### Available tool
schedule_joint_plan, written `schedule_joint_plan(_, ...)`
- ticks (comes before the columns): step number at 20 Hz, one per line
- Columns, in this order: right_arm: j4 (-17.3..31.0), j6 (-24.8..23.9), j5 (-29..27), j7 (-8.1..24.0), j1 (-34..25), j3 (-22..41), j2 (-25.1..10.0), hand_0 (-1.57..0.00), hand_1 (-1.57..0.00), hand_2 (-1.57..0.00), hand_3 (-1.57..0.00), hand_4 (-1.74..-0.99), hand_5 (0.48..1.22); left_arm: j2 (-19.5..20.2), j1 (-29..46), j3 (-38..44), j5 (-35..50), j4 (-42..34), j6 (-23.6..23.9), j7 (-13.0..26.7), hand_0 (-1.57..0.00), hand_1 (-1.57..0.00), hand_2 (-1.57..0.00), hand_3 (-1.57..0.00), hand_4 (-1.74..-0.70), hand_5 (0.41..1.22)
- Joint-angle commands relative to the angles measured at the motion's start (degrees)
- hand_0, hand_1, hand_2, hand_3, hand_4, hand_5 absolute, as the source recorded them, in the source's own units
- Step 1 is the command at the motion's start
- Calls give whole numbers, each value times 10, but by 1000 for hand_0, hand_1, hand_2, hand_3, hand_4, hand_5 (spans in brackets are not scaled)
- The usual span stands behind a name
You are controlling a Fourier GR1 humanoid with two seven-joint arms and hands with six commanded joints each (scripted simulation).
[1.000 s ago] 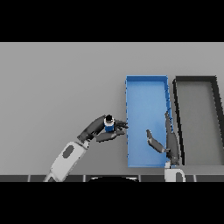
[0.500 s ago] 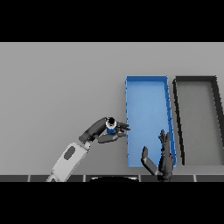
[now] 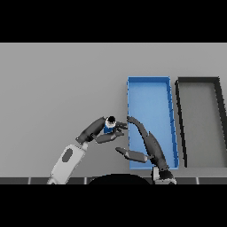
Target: Pick up the blue pipe and place it into the blue bin.
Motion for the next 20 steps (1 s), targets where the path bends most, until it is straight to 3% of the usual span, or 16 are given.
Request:
schedule_joint_plan(1,-5,10,1,22,-28,3,1,1,-2,-53,1,-1296,556,-2,2,-1,-2,-1,-2,-1,-1571,-1571,-1571,-1571,-1467,1221)
schedule_joint_plan(6,41,52,-14,97,-135,8,29,1,0,-45,1,-1282,555,-11,-2,10,-7,15,-20,-24,-1571,-1571,-1571,-1571,-1466,1221)
schedule_joint_plan(12,84,85,-28,133,-264,-21,39,-11,-20,-71,1,-1209,534,-21,1,20,4,12,-43,3,-1571,-1571,-1571,-1571,-1470,1221)
schedule_joint_plan(16,103,103,-55,161,-318,-52,37,-34,-55,-110,-7,-1192,507,-23,10,25,-18,8,-42,-8,-1571,-1571,-1571,-1571,-1467,1221)
schedule_joint_plan(18,115,110,-57,167,-334,-51,41,-168,-218,-261,-128,-1233,487,-24,6,31,-21,13,-48,7,-1571,-1571,-1571,-1571,-1462,1221)
schedule_joint_plan(19,125,113,-62,165,-346,-54,44,-323,-362,-377,-242,-1278,485,-29,8,31,-21,18,-51,-1,-1571,-1571,-1571,-1571,-1517,1221)
schedule_joint_plan(20,131,116,-66,165,-351,-56,44,-507,-530,-538,-401,-1331,489,-32,9,31,-19,14,-53,23,-1571,-1571,-1571,-1571,-1560,1221)
